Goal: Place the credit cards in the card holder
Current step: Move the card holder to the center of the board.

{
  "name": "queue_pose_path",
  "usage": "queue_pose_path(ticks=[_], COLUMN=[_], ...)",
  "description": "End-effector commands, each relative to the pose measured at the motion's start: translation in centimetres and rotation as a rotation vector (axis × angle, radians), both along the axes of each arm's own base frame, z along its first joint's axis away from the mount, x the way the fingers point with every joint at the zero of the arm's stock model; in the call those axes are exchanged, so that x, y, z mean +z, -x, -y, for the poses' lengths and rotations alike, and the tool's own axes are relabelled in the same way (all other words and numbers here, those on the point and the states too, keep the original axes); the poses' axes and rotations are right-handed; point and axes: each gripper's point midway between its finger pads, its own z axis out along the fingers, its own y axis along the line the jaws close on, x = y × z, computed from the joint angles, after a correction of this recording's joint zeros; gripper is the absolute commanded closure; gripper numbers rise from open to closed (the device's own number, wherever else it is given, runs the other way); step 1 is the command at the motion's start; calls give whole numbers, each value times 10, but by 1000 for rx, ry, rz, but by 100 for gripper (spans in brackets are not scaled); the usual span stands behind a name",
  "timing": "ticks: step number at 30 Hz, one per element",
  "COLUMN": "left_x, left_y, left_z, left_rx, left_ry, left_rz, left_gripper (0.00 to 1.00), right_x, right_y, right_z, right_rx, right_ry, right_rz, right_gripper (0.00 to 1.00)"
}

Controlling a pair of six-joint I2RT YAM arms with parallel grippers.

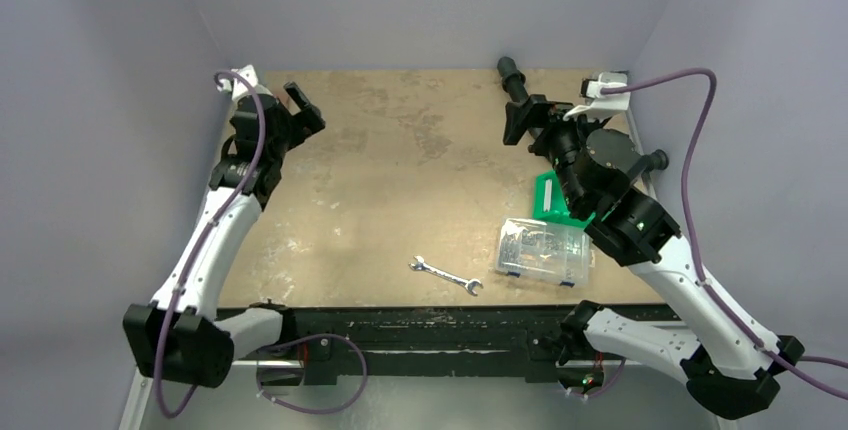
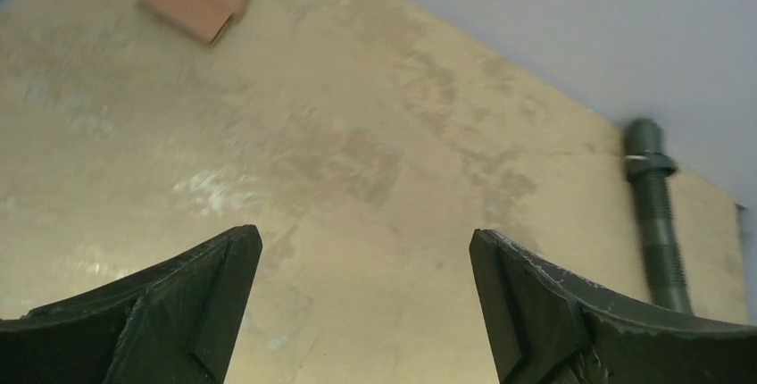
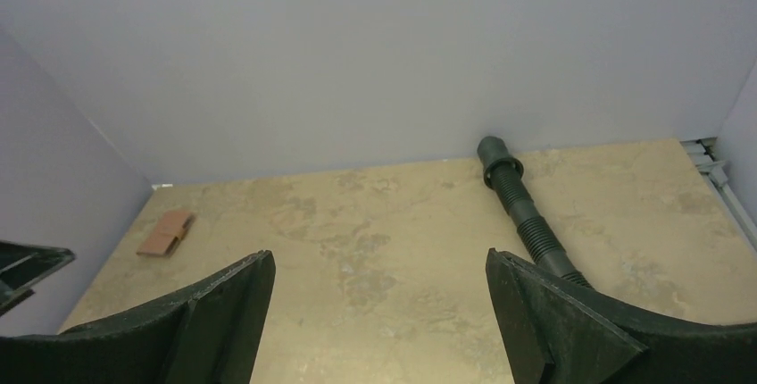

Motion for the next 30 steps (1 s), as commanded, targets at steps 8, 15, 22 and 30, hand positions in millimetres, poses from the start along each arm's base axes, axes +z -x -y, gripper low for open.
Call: queue_pose_path(ticks=[8,15,22,30], left_x=[-150,-181,-238,-277], left_y=[-56,-116,-142,-175], left_z=[-98,-144,-161,-172], left_rx=[338,432,491,515], left_ry=[552,724,891,857], left_rz=[-53,198,351,320], left_gripper=[5,21,32,38], right_x=[-28,-28,-20,-21], right_y=[-4,-1,2,2], right_z=[-38,-42,-33,-26], right_rx=[160,188,168,135], right_ry=[-11,-9,-3,16], right_rz=[-58,-54,-32,-28], right_gripper=[1,1,1,1])
